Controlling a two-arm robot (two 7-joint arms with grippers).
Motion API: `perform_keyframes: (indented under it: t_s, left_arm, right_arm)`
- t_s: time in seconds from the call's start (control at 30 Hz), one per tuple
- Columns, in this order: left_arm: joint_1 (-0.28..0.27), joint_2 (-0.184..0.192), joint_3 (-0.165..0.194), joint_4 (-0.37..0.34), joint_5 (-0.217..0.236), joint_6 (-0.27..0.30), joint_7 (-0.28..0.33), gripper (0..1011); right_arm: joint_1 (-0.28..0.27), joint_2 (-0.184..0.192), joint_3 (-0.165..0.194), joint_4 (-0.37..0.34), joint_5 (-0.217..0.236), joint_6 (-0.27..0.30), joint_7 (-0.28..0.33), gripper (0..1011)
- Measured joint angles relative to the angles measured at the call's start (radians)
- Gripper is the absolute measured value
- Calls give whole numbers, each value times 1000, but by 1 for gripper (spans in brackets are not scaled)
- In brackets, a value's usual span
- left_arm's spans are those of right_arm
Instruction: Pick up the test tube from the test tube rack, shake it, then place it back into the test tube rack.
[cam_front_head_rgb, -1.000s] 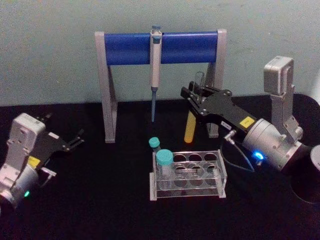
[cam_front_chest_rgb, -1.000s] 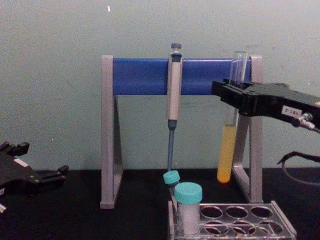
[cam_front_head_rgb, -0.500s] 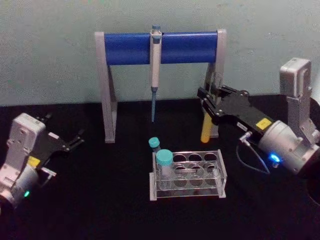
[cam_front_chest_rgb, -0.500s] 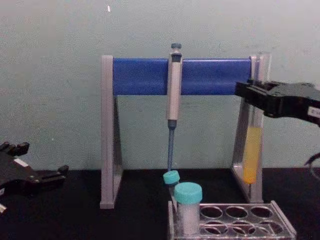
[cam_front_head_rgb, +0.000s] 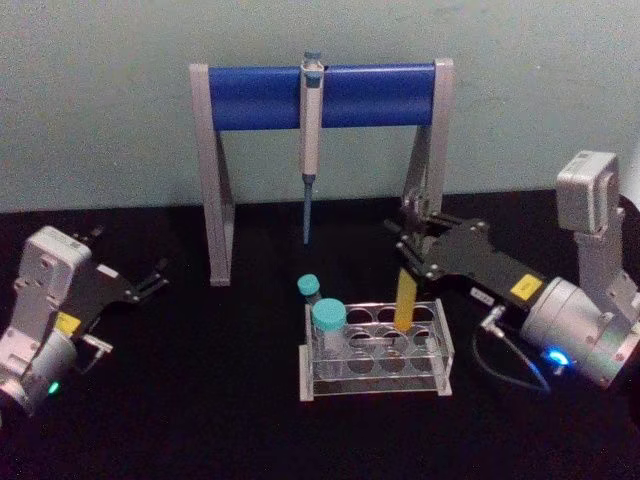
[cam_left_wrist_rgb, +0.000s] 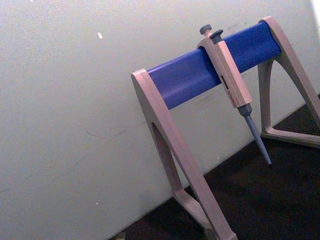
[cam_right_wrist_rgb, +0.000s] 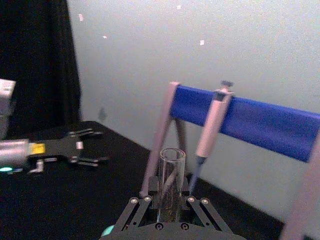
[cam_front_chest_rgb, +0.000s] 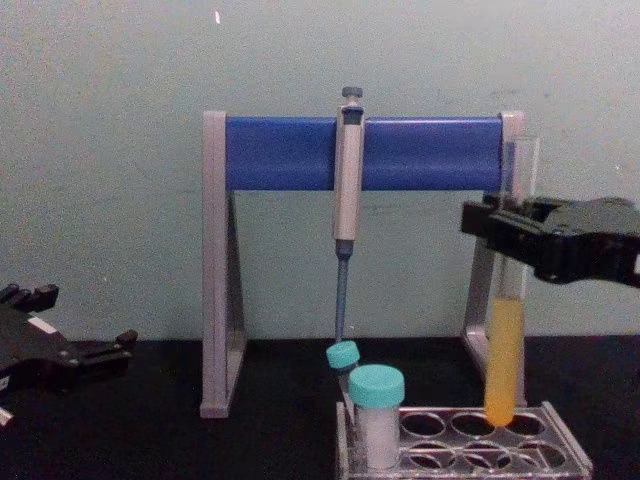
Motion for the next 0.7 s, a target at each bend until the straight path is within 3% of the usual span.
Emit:
perform_keyframes:
  t_s: [0.4,0.7]
  left_arm:
    - [0,0,0,0,0,0,0,1001]
    - [0,0,0,0,0,0,0,1001]
  right_arm:
    - [65,-47,-61,60,38,-24,42,235]
    - [124,-103,-70,153,-3,-93,-7,235]
